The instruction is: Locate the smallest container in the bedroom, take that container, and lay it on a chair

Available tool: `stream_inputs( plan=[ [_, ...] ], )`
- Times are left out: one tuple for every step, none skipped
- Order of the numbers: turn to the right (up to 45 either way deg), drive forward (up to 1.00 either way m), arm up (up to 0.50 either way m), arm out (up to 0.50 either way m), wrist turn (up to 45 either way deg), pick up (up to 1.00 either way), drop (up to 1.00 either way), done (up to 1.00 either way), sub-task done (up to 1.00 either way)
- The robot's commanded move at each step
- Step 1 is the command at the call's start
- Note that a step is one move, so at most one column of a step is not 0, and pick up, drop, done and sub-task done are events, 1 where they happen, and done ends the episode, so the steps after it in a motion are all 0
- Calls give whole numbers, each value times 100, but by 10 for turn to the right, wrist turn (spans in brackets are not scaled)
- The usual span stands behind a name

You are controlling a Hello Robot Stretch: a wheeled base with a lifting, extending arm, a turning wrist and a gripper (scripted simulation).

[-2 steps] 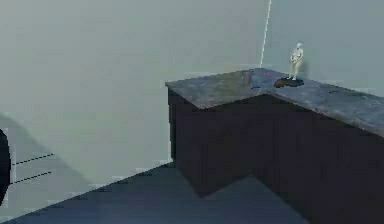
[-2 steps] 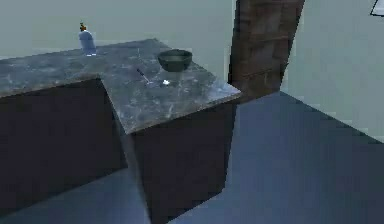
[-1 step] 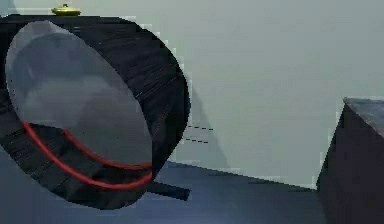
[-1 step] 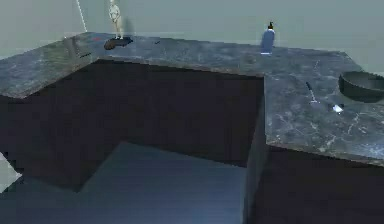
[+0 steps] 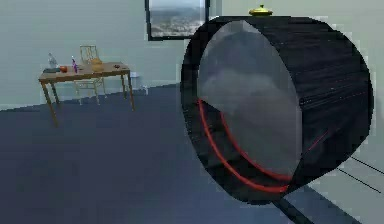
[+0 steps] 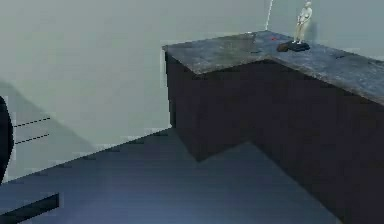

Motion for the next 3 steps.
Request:
stream_inputs(
  plan=[
    [-450, 0, 0, 0, 0, 0, 0, 0, 0],
    [-360, 0, 0, 0, 0, 0, 0, 0, 0],
    [0, 100, 0, 0, 0, 0, 0, 0, 0]
  ],
)
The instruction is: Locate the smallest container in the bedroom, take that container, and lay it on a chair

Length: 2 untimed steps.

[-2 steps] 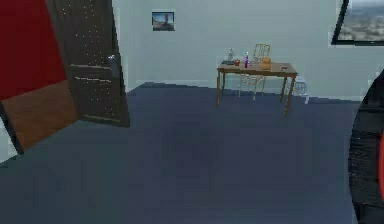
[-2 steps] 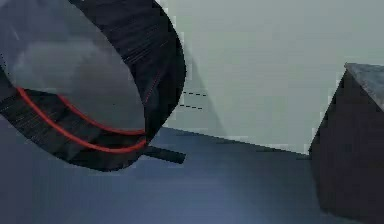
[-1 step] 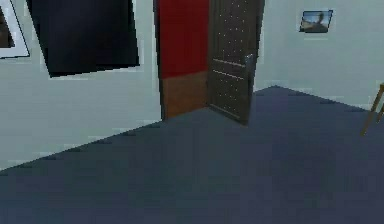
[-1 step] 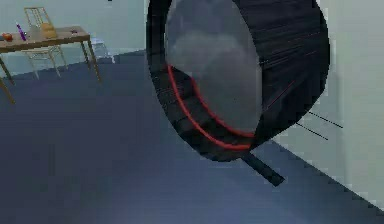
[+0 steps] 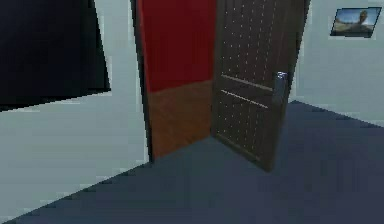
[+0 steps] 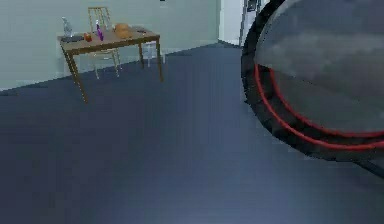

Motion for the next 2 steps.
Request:
stream_inputs(
  plan=[
    [0, 100, 0, 0, 0, 0, 0, 0, 0],
    [0, 100, 0, 0, 0, 0, 0, 0, 0]
  ],
)
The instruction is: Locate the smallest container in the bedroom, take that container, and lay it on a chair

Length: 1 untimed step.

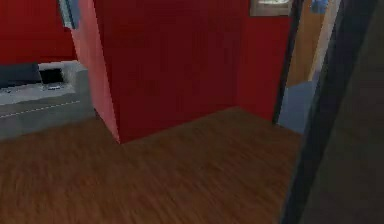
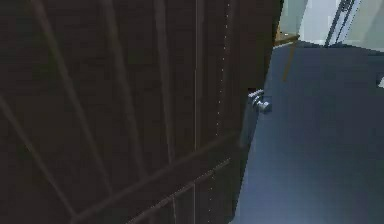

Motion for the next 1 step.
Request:
stream_inputs(
  plan=[
    [-330, 0, 0, 0, 0, 0, 0, 0, 0]
  ],
)
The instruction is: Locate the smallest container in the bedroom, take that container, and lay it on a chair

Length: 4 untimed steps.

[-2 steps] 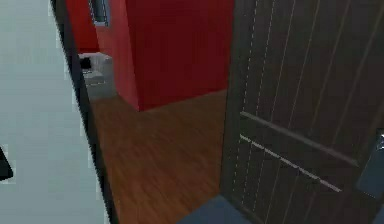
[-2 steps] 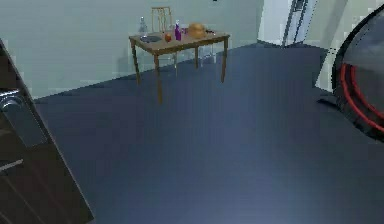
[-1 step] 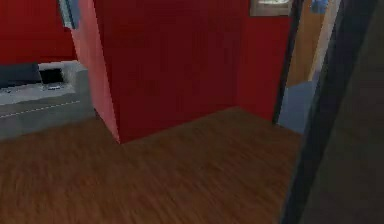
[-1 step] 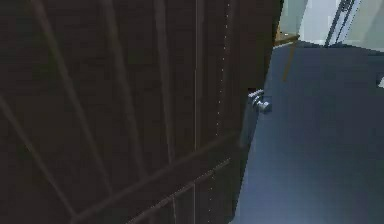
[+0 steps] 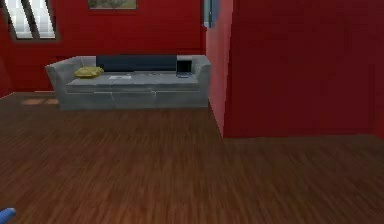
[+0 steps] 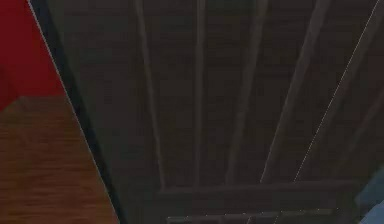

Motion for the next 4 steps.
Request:
stream_inputs(
  plan=[
    [0, 40, 0, 0, 0, 0, 0, 0, 0],
    [360, 0, 0, 0, 0, 0, 0, 0, 0],
    [30, 0, 0, 0, 0, 0, 0, 0, 0],
    [0, 35, 0, 0, 0, 0, 0, 0, 0]
  ],
)
